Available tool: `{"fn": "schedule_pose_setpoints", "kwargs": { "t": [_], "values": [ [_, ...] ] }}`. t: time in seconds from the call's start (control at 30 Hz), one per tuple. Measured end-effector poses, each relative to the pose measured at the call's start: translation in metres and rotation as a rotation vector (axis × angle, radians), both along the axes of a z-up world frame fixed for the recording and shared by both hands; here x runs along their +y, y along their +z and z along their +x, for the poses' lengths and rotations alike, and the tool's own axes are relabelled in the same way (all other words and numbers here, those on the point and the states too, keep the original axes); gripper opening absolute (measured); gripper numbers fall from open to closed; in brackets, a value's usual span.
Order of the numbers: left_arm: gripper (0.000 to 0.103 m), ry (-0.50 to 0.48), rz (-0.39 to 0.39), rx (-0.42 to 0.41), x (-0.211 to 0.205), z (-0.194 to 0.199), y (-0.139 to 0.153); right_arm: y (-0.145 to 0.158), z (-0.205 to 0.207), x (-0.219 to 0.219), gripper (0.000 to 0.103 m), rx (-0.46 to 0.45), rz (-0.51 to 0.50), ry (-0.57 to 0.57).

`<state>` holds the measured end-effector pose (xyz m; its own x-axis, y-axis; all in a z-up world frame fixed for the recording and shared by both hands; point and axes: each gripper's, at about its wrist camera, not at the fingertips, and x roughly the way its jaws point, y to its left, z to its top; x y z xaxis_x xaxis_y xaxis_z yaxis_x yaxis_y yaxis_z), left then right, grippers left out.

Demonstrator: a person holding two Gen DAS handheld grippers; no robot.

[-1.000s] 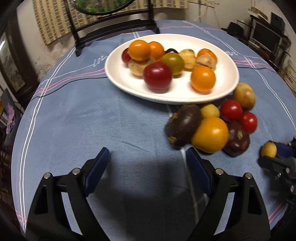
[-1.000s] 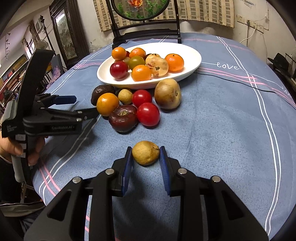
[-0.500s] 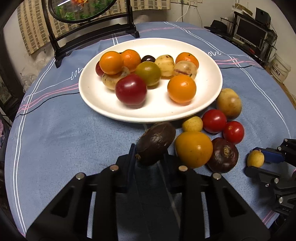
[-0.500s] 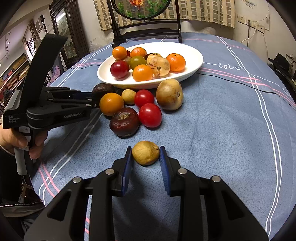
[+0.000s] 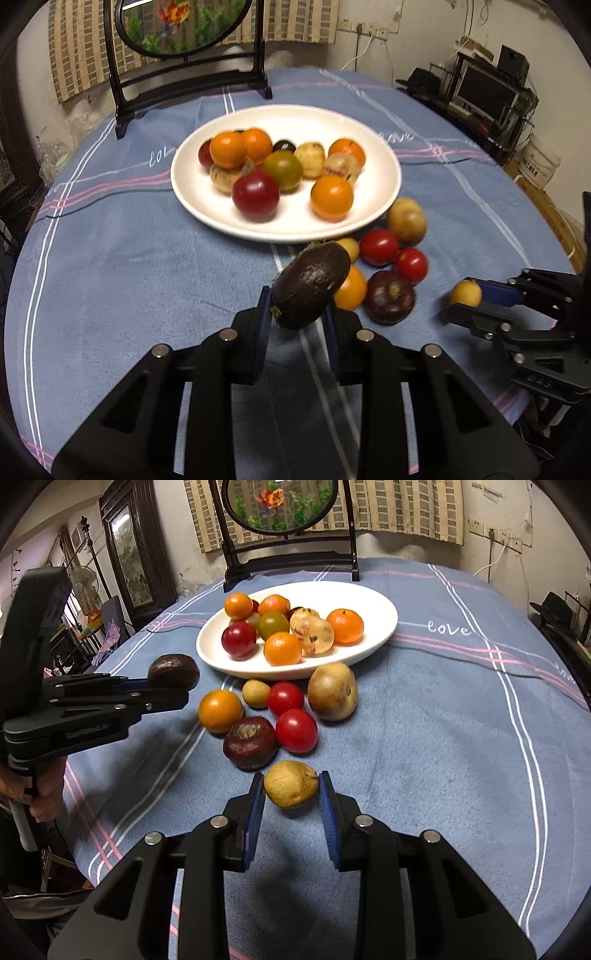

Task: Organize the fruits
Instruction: 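Grasp a dark brown avocado-like fruit with the left tool while the right tool grasps the yellow-brown fruit, then carry the dark fruit and yellow-brown fruit onto the plate, opening both tools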

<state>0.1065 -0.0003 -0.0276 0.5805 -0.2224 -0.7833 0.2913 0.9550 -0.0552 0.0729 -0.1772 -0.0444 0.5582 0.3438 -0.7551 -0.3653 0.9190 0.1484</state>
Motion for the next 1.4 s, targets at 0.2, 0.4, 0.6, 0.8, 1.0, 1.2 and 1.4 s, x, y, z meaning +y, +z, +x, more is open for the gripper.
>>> {"fn": "schedule_pose_setpoints", "kwargs": {
  "t": [0.2,0.4,0.6,0.8,1.0,1.2,1.4],
  "values": [
    [0.027,-0.012,-0.017,-0.030,-0.004,-0.004,0.016,0.018,0.006,0.001,0.030,-0.047,0.006,0.001],
    [0.027,0.003,-0.048,-0.036,-0.003,0.005,0.026,0.043,0.022,0.005,0.030,-0.118,0.017,0.013],
    [0.027,0.043,-0.075,-0.019,-0.002,0.037,0.027,0.060,0.051,0.013,0.030,-0.165,0.011,0.021],
    [0.027,0.067,-0.104,0.029,-0.006,0.074,0.020,0.063,0.092,0.023,0.030,-0.195,-0.024,-0.002],
    [0.027,0.084,-0.113,0.062,-0.011,0.103,0.012,0.051,0.135,0.032,0.030,-0.158,-0.037,-0.029],
    [0.027,0.097,-0.111,0.073,-0.016,0.123,0.005,0.039,0.168,0.038,0.030,-0.109,-0.028,-0.046],
    [0.034,0.108,-0.097,0.066,-0.020,0.132,0.004,0.035,0.181,0.032,0.059,-0.116,-0.005,-0.089]
  ]
}}
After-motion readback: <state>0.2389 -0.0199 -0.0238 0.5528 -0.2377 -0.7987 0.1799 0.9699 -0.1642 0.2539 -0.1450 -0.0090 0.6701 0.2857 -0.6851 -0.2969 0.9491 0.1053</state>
